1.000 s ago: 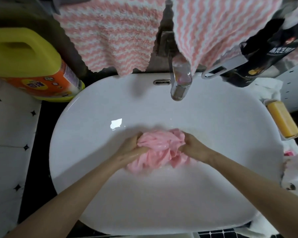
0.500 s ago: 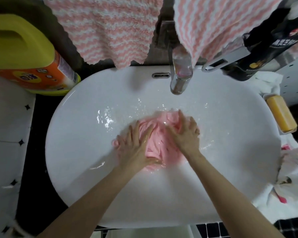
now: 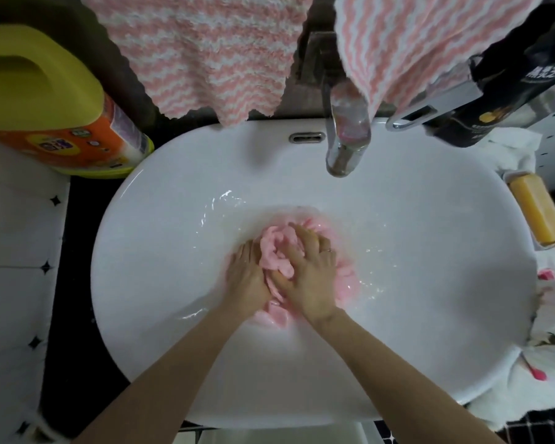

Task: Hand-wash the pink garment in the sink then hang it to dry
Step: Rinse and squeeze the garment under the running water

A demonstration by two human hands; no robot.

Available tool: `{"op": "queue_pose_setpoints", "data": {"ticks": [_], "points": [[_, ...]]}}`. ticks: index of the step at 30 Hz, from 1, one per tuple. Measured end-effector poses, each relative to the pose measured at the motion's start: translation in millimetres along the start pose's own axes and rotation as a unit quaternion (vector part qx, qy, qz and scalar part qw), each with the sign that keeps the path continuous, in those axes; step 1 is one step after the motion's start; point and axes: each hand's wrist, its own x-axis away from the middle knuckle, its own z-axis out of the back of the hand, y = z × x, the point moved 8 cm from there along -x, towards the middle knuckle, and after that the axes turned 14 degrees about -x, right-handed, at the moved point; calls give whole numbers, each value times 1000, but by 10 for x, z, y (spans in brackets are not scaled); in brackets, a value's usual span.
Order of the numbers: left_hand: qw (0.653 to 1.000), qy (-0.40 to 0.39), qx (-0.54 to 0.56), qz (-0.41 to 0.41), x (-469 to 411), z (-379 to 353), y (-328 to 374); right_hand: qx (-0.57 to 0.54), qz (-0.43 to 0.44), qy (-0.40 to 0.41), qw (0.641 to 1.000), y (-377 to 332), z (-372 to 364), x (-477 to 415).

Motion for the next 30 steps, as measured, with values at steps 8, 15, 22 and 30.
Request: {"op": "queue_pose_setpoints", "data": {"ticks": [8, 15, 22, 30], "points": [[1000, 12, 28, -6, 47, 28, -3, -30, -152, -57, 986, 373, -118, -601], [998, -18, -59, -26, -23, -18, 1, -155, -90, 28, 983, -14, 318, -137], [999, 47, 7, -14, -16, 37, -48, 53, -137, -8, 989, 234, -217, -261], [1000, 4, 16, 6, -42, -37, -79, -256, -305, 57, 916, 461, 171, -444]]}}
